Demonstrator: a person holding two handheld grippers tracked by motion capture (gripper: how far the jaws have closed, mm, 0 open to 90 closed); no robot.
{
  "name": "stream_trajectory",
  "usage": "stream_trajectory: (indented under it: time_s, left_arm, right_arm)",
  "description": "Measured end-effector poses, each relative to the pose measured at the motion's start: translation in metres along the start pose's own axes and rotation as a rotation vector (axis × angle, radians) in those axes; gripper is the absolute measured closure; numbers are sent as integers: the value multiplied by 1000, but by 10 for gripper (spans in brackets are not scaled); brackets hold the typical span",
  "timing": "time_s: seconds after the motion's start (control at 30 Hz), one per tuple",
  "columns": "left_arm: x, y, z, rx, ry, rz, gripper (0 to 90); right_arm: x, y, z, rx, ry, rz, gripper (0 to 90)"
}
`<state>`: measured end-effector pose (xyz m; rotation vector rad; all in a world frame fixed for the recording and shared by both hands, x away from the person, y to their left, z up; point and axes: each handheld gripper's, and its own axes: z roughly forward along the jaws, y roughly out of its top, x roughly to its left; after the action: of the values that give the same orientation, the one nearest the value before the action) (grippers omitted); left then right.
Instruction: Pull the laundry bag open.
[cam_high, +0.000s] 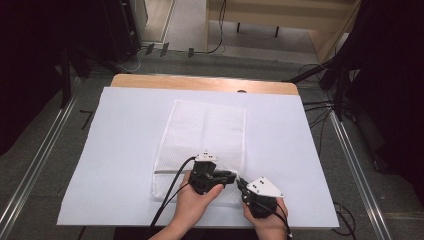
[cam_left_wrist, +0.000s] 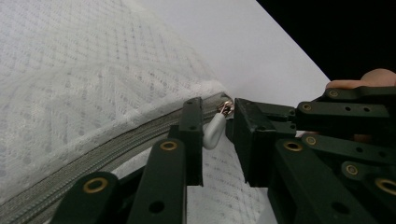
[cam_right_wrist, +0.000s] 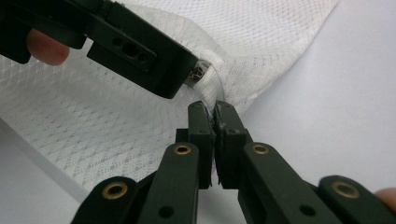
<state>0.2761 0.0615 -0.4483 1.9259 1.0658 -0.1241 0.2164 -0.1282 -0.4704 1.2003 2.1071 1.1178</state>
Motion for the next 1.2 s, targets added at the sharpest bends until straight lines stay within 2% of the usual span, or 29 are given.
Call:
stream_trajectory:
  time_s: [0.07, 0.3, 0.53, 0.7, 0.73, 0.87, 1.2]
  left_arm:
    - [1, 0, 0, 1, -5, -1, 759]
    - [0, -2, 2, 22, -34, 43, 851]
    - [4, -2, 0, 20, -60, 63, 870]
    - [6, -3, -2, 24, -46, 77, 873]
    - [7, -3, -2, 17, -32, 82, 876]
    - [14, -5, -6, 15, -21, 76, 876]
    - [38, -13, -31, -9, 30, 50, 876]
  right_arm:
    - [0, 0, 0, -2, -2, 1, 884]
    - [-2, 0, -1, -5, 3, 6, 884]
    - [-3, 1, -3, -10, 12, 17, 884]
    - [-4, 2, -2, -7, 17, 11, 885]
    - [-4, 2, -2, -5, 12, 10, 886]
    - [-7, 2, -3, -4, 5, 22, 886]
    - [-13, 2, -6, -7, -2, 40, 887]
